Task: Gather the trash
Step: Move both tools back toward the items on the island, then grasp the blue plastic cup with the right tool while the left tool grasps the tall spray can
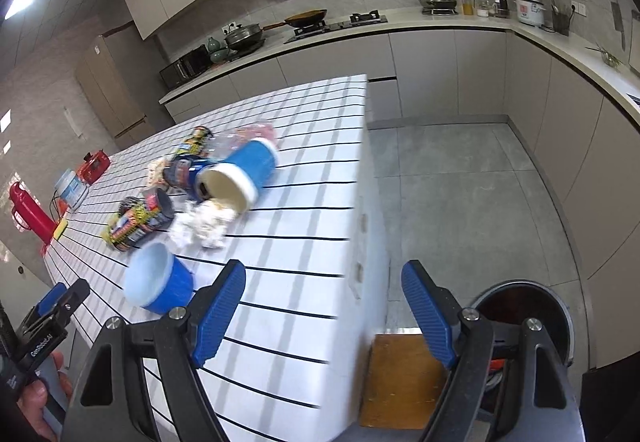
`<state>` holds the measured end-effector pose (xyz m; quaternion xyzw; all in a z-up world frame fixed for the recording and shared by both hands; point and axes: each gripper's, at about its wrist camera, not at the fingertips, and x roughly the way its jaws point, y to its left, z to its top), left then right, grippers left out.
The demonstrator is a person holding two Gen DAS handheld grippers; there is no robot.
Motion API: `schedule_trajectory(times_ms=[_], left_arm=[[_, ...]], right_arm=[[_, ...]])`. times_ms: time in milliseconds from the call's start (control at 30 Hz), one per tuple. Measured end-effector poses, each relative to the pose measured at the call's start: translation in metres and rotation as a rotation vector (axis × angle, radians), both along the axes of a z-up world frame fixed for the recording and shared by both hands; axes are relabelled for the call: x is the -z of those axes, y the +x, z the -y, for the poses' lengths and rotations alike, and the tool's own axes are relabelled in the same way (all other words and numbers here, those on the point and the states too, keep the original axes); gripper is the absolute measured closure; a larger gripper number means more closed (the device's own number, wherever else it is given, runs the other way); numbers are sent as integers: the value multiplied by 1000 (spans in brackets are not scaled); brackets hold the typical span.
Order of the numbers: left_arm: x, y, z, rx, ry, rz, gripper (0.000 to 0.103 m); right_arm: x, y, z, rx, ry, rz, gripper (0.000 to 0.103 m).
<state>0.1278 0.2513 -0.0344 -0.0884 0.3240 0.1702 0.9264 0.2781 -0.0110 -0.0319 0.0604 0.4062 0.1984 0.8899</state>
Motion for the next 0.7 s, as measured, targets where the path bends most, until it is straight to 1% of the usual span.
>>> schedule_trajectory(times_ms=[133, 267, 467, 600, 700], left_arm=[[5, 0, -38, 18, -2, -4, 7], [7, -2, -64, 33, -8, -7, 7], [13, -4, -100, 54, -23, -17, 7], [15, -3, -117, 65, -33, -20, 7], [18, -1, -127, 73, -43, -22, 7]], right_arm=[[1, -8, -43, 2, -6, 4, 21], [5, -15, -76, 3, -6, 0, 21], [6, -25, -117, -3, -13, -4, 21], [8, -32, -149, -28, -33, -1, 21], [13, -33, -168, -49, -53, -12, 19]])
